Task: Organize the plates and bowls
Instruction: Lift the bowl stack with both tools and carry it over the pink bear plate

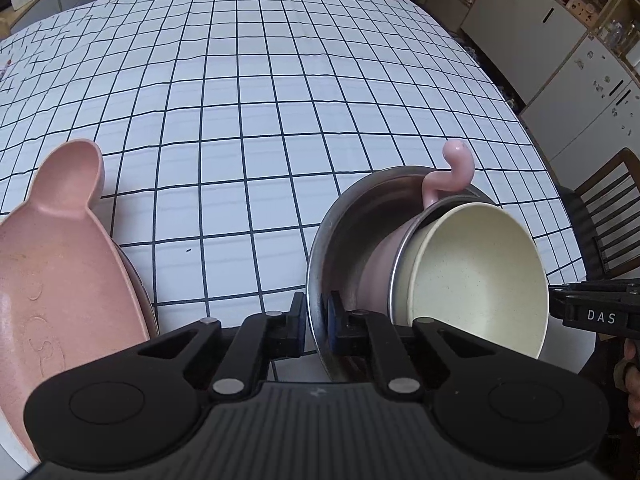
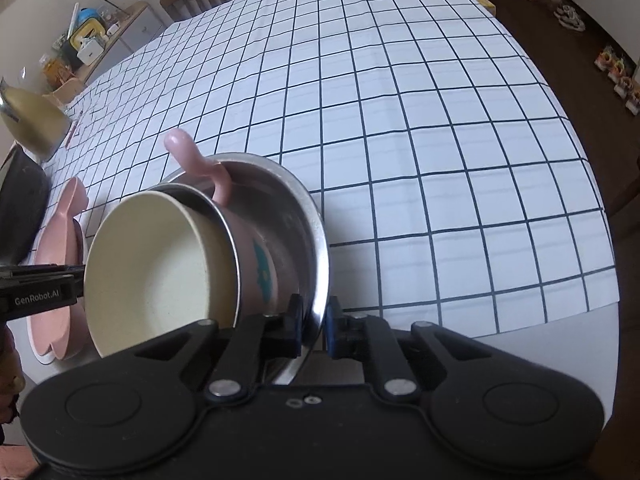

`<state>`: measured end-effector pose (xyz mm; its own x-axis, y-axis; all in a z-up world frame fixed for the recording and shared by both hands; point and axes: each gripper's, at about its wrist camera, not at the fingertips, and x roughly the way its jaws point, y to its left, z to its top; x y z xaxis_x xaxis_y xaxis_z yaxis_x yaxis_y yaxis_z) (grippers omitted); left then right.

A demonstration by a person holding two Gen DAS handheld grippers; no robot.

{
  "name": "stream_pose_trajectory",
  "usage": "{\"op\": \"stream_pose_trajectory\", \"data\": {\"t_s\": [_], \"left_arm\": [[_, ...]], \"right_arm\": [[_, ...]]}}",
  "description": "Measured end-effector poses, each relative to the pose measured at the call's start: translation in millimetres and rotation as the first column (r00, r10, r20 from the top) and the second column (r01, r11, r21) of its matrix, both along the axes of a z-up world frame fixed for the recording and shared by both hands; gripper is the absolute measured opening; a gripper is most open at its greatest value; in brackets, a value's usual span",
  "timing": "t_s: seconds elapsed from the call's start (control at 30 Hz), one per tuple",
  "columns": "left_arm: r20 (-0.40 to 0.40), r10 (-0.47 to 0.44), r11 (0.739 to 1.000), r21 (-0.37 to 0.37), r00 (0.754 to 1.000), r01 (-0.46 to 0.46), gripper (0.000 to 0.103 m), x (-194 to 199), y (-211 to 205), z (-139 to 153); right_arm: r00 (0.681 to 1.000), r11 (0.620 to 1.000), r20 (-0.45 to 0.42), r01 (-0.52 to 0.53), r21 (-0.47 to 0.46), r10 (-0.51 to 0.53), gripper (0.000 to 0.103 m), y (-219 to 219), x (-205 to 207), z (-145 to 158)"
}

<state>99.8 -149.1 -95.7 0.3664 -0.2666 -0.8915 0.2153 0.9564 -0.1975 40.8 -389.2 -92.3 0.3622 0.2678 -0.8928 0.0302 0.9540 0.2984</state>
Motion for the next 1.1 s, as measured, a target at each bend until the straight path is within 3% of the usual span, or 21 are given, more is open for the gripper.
{"op": "stream_pose_trajectory", "data": {"t_s": [0.6, 1.1], "left_arm": [[0.076, 0.06, 0.998, 0.007, 0.995, -0.061, 0.009, -7, 25, 45], [0.162, 0.227, 0.973, 0.011, 0.96, -0.232, 0.009, -23, 123, 89]], "right_arm": [[0.998, 0.999, 0.059, -0.027, -0.033, 0.029, 0.011, 22, 7, 46], [0.979, 0.988, 0.138, -0.152, -0.001, 0.151, 0.01, 108, 36, 83]]}}
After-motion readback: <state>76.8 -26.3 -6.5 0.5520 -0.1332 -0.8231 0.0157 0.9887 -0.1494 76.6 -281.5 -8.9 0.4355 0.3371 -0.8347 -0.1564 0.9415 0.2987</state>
